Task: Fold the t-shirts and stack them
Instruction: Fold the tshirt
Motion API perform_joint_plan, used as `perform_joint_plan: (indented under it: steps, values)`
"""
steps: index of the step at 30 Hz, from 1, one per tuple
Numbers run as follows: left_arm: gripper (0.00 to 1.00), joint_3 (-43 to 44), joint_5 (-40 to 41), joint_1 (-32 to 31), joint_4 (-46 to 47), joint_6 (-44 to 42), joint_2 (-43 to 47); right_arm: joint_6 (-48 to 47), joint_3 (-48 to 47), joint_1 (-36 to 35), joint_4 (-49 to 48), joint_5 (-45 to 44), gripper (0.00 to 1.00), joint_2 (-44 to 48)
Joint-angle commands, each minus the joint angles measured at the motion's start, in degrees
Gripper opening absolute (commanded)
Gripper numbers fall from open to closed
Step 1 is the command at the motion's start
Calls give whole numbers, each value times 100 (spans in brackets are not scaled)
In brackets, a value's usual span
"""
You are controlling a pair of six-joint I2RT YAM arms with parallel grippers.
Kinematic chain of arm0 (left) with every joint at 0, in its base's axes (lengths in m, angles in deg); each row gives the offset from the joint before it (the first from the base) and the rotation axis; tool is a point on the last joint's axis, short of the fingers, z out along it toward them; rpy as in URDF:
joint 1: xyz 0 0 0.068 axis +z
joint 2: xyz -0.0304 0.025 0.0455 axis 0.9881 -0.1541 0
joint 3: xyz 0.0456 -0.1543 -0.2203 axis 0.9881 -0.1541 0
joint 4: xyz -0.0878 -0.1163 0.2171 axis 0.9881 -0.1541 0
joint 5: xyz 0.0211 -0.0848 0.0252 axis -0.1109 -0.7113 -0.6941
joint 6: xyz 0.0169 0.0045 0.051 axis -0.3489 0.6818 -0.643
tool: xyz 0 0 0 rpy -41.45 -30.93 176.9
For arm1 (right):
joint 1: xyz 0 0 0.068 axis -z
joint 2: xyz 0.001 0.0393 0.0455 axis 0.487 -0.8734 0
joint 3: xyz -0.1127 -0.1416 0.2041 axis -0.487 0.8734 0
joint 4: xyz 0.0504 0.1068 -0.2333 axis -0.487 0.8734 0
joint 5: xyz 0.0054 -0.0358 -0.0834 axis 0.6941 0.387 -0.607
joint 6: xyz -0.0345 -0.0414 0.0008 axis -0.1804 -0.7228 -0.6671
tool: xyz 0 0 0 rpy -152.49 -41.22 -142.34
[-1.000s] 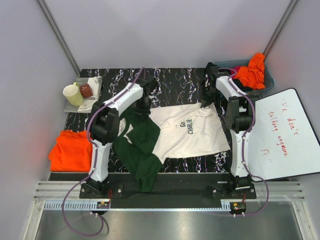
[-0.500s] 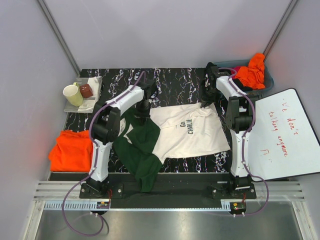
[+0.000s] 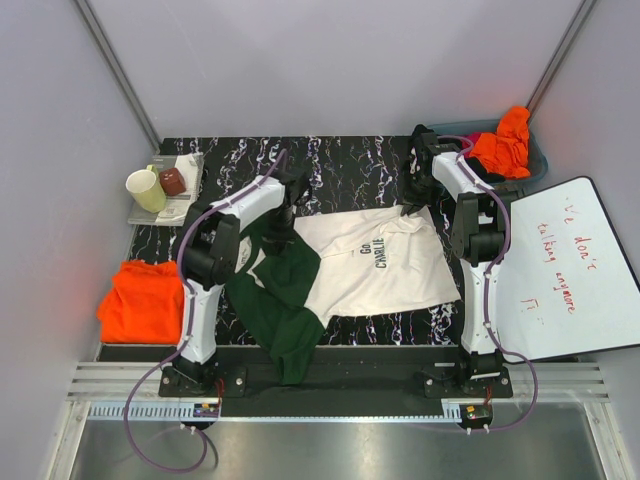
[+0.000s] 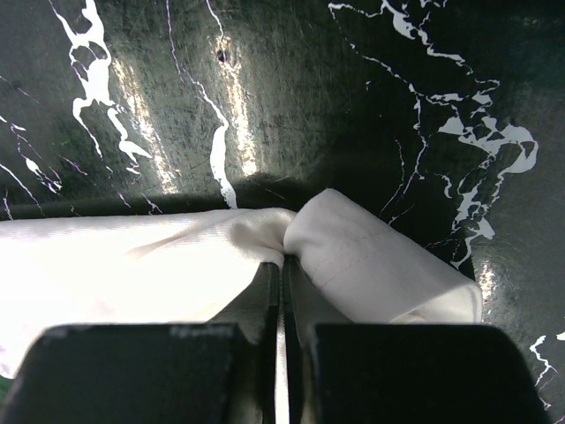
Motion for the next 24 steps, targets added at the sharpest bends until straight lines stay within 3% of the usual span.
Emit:
perform_joint_plan:
  steps: [1,15,20,24]
  values:
    - [0,-256,444,228,-15,134,452,-30,97,-1,159,131,2,-323]
    - [0,-854,734,694,117,195,821,-21,97,8,159,114,2,-323]
    - [0,-583,717,694,302,151,1286,-21,105,8,168,114,2,-323]
    - [0,-73,138,668,381,-15,1323,-21,123,8,159,114,2,-332]
